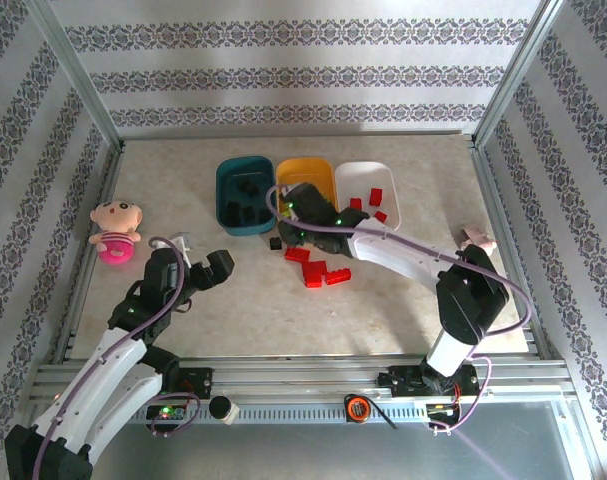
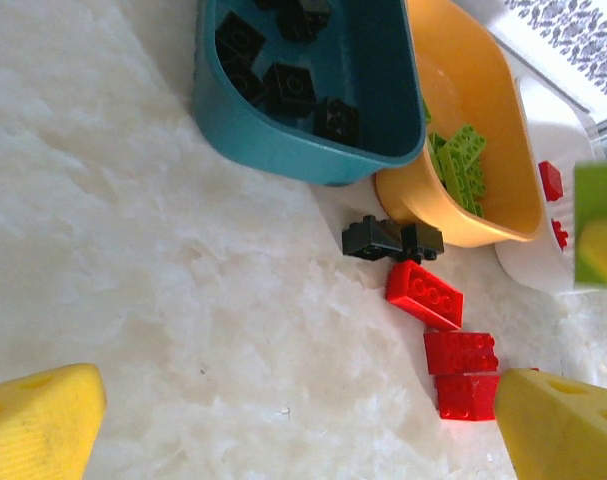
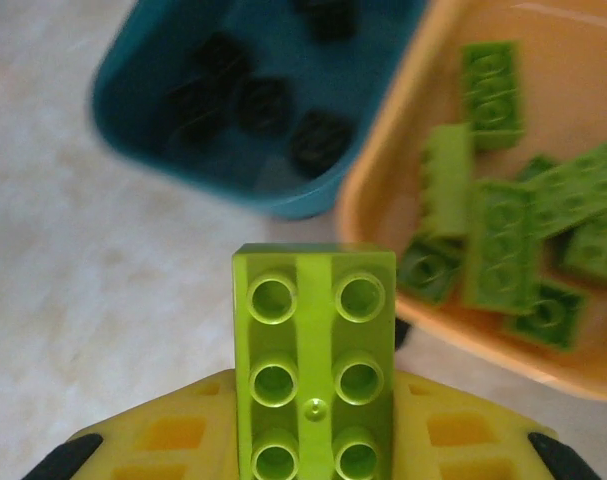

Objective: Sort the legos into containers by color
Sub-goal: Pick up the lego from the center of the table, then place the lego in the container.

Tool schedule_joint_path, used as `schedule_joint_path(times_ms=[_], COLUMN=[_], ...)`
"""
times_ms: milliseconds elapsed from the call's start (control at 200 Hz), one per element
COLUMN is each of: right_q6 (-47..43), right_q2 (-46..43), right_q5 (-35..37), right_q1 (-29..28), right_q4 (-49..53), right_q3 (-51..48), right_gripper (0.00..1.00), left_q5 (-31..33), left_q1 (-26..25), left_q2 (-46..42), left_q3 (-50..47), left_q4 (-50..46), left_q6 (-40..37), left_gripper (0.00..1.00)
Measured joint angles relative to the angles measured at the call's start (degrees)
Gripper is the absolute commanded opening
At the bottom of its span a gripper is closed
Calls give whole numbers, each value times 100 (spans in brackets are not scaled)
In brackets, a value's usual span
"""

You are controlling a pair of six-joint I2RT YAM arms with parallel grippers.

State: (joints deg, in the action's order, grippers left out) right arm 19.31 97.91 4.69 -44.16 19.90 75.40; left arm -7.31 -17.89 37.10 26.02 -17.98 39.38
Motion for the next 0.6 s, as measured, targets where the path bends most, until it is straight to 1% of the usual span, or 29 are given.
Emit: schedule_joint_path(times_ms=[100,220,310,405,455,515,600], right_q6=[17,44,125,219,227,269,284], right_q2=[448,1106,1495,1755,1805,1786,1528], right_q5=[155,319,369,389,382,391,389], right_q1=[385,697,857,990,1038,1082,1086], right_q4=[68,181,286,442,483,529,463], right_q3=[494,1154,1499,1727,1762,1725,1379], right_gripper=[25,29,38,54,60,65,67], left_q5=[-195,-402,-514,-603,-619,-625,-623], left_q1=[0,0,-2,-2,0,-2,0], left_q2=[203,483,632,654,651,634,605], left_q3=[-13,-13,-15,-31,-55,-98,-157], left_q4=[103,170,212,284,345,409,457], left_q6=[0,-4,-4,4,17,20,39], left_gripper=[100,100,100,100,100,100,100])
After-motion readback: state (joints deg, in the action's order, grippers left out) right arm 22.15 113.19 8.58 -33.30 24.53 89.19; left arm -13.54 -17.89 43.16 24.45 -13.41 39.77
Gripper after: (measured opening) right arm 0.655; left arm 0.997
